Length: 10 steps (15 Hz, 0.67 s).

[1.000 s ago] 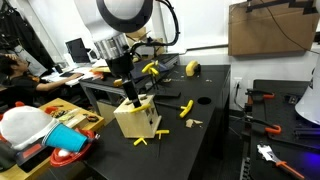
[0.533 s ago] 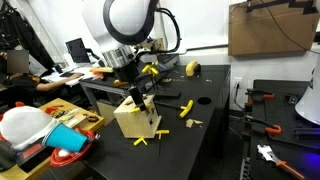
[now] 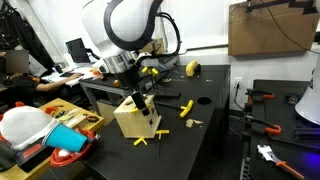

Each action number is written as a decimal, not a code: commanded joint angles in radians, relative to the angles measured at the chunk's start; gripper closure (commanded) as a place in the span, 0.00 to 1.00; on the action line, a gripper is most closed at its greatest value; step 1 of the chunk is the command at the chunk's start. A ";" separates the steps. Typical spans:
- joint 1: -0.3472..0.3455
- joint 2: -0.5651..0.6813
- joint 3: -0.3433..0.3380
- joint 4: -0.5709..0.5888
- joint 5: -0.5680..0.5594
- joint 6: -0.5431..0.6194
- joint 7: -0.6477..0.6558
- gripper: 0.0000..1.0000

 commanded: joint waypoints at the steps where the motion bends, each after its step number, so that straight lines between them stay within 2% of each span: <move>1: -0.001 -0.022 0.019 -0.002 0.015 -0.034 -0.035 0.00; 10: 0.004 -0.020 0.016 -0.004 -0.017 0.003 -0.019 0.00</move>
